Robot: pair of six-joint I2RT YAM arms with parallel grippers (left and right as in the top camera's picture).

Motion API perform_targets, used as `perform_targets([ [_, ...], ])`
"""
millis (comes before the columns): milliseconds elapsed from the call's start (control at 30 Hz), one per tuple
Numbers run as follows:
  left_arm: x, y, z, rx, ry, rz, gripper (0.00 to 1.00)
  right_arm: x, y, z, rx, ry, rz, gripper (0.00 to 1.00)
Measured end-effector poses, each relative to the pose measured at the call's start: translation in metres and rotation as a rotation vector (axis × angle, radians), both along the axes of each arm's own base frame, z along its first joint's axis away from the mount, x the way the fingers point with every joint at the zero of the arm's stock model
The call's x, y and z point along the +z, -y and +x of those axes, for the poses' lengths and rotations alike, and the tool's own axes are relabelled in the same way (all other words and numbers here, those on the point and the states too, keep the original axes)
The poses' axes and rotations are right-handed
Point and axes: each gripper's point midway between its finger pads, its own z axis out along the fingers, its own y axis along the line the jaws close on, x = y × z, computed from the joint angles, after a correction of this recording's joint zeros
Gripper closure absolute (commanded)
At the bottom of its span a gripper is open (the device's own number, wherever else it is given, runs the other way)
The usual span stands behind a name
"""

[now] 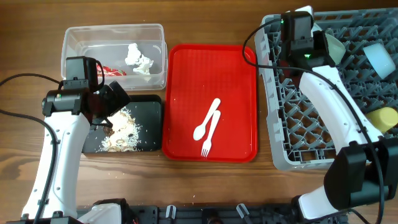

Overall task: Sort waste into correct bins and load items into the dishwasher rack
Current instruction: 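Move the right gripper back over the white fork on the tray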

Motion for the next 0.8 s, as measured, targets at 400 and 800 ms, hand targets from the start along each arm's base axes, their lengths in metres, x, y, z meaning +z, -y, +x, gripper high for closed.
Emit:
perform_targets([
  [400,0.000,0.000,0.000,0.000,0.000,0.000,0.00,0.054,-0.097,-0.053,0.323,0.054,0.639,0.43],
  [800,0.000,0.000,0.000,0.000,0.000,0.000,0.00,-0.035,-0.224,-0.130,0.284,-0.443,1.043,0.41],
])
